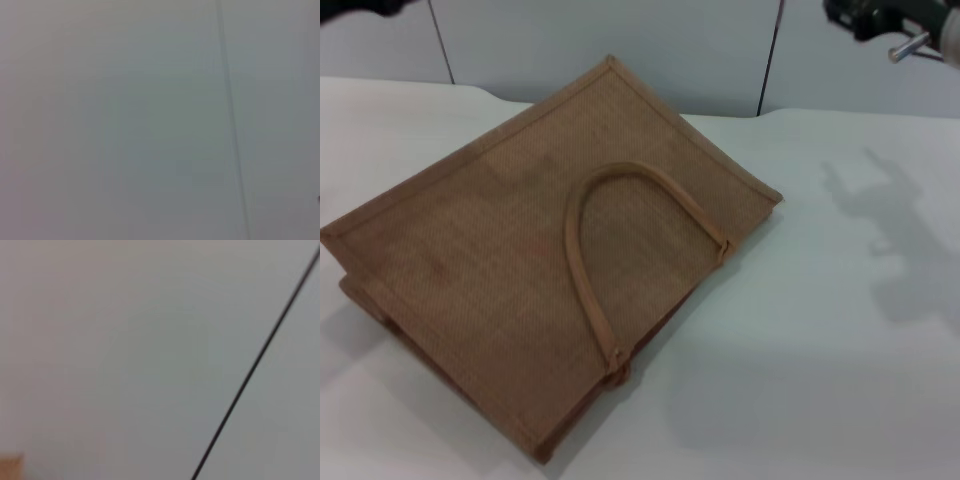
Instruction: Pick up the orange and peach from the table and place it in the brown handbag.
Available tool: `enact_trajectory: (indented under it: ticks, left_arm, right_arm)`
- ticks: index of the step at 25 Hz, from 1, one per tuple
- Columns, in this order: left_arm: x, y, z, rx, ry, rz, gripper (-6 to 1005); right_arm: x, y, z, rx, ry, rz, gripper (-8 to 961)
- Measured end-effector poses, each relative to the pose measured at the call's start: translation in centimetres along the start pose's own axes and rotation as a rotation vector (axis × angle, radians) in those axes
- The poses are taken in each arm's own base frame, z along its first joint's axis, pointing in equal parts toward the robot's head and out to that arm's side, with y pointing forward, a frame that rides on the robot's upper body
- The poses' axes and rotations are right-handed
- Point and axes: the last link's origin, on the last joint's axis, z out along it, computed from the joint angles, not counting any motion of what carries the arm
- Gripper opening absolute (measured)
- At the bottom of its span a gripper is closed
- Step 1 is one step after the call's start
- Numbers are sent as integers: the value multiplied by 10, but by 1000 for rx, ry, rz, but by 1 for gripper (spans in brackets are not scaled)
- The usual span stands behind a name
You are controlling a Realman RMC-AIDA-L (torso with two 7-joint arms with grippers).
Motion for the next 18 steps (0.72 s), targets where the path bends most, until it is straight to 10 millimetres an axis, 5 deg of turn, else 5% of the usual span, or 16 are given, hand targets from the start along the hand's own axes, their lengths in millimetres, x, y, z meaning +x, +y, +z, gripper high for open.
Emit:
enact_trajectory:
  ticks: [7, 18]
  left_arm:
    - [-63, 10, 18, 195, 87, -38, 851]
    - [-107, 40, 20, 456, 151, 44, 849]
  right_arm:
    - [24, 3, -7, 148, -200, 21, 650]
    - [71, 7, -26, 282, -494, -40, 650]
